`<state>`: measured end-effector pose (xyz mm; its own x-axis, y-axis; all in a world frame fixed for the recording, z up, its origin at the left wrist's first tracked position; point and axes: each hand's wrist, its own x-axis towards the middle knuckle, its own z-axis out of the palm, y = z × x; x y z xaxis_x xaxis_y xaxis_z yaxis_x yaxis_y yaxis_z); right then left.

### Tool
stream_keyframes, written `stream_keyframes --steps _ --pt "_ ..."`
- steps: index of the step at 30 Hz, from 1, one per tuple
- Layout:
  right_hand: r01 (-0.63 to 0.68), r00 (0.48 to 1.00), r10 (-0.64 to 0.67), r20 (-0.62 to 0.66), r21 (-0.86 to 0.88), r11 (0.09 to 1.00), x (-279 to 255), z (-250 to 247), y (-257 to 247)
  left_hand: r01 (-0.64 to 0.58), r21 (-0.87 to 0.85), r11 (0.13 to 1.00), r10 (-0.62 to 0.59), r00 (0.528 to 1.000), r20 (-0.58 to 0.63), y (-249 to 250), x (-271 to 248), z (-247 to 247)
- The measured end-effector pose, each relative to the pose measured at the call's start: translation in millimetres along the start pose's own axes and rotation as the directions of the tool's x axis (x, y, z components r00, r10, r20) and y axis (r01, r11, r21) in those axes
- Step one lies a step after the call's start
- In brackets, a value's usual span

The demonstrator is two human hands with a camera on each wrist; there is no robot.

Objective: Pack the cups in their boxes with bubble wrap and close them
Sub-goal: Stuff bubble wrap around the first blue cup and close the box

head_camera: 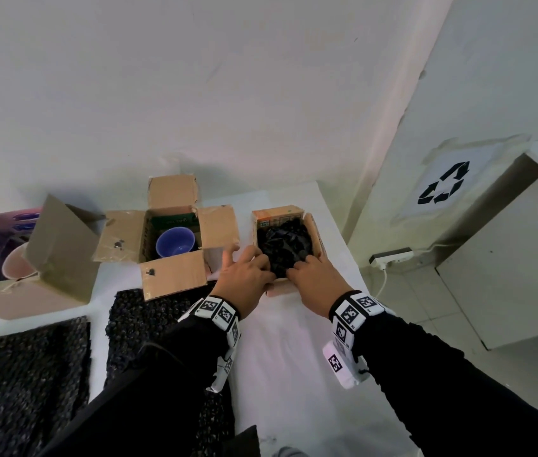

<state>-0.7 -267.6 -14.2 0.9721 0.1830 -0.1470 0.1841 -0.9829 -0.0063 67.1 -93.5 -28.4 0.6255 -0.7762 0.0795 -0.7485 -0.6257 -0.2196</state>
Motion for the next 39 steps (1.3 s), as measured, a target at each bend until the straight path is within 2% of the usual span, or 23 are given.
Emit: stream_keyframes --steps 4,11,18,20,24,27,30,36,38,39 --pt "0.015 0.999 -0.013 -0.051 0.048 0.999 -4.0 1.4 -2.9 -0.025 0.014 1.000 0.025 1.000 -0.017 -2.5 -3.3 3.6" --pt "-0.001 1.000 0.002 -0.022 0.060 0.998 1.4 3.5 0.7 -0.072 -0.010 0.997 0.070 0.989 -0.132 -7.8 -7.8 9.1" --pt "0.008 0.998 -0.009 0.059 0.019 1.000 10.2 -8.7 -0.8 0.024 0.054 0.998 -0.020 0.997 -0.069 -9.1 -0.1 -1.0" --pt "0.023 0.998 -0.025 0.059 0.039 0.999 11.2 -7.0 1.2 0.011 0.069 0.998 -0.008 0.999 -0.038 -10.8 4.8 -2.1" --pt "0.045 0.998 -0.042 -0.040 0.083 0.996 4.9 2.7 1.9 -0.028 0.085 0.996 0.026 0.999 0.028 -13.4 12.0 -1.7" --pt "-0.030 0.989 0.063 -0.133 0.232 0.972 0.2 8.0 -3.3 -0.015 0.060 0.998 0.012 0.998 0.054 -12.4 12.3 -0.2" --pt "0.030 0.975 0.026 -0.221 0.247 0.969 -3.3 18.3 -3.7 -0.014 0.053 0.999 0.013 1.000 0.016 -13.3 7.7 1.6" --pt "-0.013 0.999 0.024 -0.047 0.212 0.977 0.4 15.3 -1.8 -0.060 -0.048 0.997 0.053 0.988 -0.145 -8.3 -4.4 7.8" --pt "0.054 0.996 -0.040 -0.083 0.176 0.983 0.2 8.9 -0.4 -0.082 -0.056 0.995 0.072 0.984 -0.165 -8.9 -8.3 13.1" --pt "0.093 0.985 -0.075 -0.155 0.111 0.989 0.1 6.6 2.6 -0.083 -0.051 0.995 0.074 0.985 -0.158 -9.4 -8.7 14.6"
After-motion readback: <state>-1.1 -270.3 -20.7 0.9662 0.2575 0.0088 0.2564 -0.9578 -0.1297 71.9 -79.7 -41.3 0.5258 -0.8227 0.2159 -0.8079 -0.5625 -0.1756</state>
